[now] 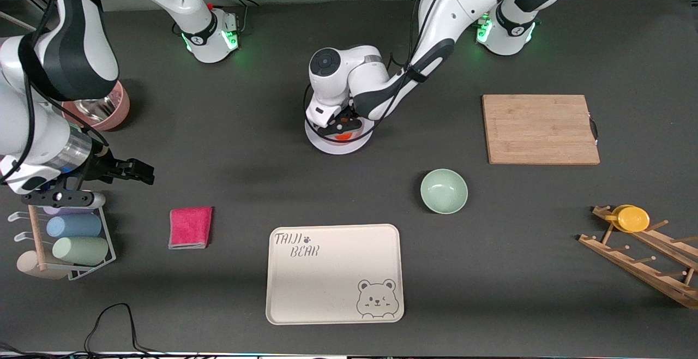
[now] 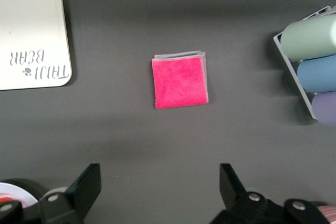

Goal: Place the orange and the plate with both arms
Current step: 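Lower the orange onto the plate while the right gripper reaches forward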

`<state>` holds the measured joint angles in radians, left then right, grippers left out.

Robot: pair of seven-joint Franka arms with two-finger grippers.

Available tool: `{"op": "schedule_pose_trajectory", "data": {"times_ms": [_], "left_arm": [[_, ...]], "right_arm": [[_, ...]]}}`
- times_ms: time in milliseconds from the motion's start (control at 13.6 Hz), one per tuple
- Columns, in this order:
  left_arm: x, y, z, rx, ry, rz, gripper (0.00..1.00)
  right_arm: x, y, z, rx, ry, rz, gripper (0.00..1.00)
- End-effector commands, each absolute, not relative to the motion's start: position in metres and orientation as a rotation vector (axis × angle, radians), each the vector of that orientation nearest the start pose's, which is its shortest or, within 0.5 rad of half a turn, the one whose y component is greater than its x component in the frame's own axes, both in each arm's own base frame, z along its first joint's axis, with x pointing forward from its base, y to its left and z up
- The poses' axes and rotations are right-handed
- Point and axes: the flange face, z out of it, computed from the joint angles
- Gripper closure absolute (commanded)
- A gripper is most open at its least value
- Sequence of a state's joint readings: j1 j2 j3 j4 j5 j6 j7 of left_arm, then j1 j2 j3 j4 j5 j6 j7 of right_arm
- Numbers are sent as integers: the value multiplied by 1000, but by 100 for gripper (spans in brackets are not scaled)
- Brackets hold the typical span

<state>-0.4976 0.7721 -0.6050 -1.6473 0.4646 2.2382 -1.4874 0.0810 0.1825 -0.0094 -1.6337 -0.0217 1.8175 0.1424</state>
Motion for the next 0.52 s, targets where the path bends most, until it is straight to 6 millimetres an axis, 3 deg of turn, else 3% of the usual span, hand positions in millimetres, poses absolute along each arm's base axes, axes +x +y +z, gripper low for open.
{"op": "schedule_pose_trajectory", "data": {"times_ms": [0, 147, 442], "left_arm": [[387, -559, 244, -3098, -391, 18, 0], [421, -525, 274, -3040, -318, 6, 0], [488, -435, 377, -3057, -179, 114, 0]], "right_arm": [[615, 41, 512, -3175, 72, 21, 0], [612, 48, 510, -3134, -15, 44, 0], [613, 47, 511, -3120, -6, 33, 0]]}}
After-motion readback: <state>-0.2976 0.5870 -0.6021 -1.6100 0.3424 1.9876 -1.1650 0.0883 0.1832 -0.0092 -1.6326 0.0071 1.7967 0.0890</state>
